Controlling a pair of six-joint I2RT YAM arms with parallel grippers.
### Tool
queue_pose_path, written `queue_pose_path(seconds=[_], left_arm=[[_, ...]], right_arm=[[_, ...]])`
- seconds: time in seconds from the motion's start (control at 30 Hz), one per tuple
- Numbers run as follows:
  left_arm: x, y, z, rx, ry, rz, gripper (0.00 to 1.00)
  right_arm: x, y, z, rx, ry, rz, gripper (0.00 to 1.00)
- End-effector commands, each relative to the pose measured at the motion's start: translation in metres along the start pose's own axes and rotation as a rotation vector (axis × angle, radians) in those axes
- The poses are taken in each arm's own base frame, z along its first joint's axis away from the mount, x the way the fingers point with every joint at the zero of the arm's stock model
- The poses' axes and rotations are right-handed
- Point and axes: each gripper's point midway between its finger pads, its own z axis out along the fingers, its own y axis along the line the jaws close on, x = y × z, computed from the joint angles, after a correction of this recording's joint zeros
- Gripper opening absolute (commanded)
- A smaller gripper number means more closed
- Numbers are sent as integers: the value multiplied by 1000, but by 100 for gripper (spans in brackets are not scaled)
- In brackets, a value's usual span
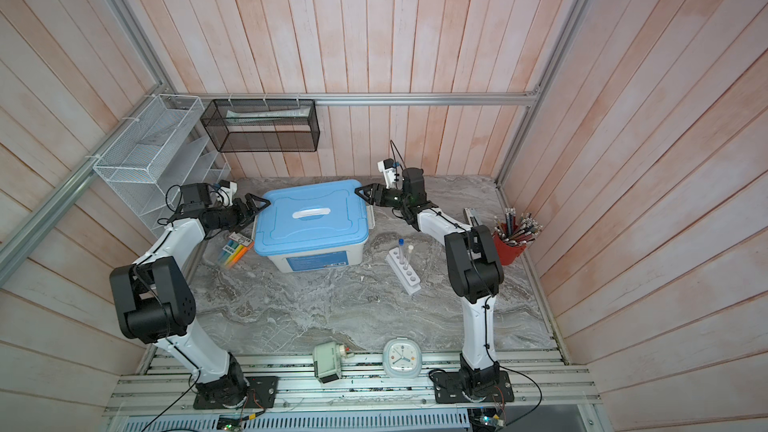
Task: Organize the chemistry lab equipment
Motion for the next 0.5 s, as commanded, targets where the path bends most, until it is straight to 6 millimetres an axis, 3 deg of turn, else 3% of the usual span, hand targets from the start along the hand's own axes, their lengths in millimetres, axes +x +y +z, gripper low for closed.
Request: queue_pose_path(seconds=[0.0, 0.47], left_arm=[[-12, -9, -16, -22, -44, 47, 100], [-8, -32, -41, -50, -84, 111, 100]], right_arm=[[10, -10, -1, 16, 15, 9, 58], [2, -6, -13, 22, -1, -16, 58]])
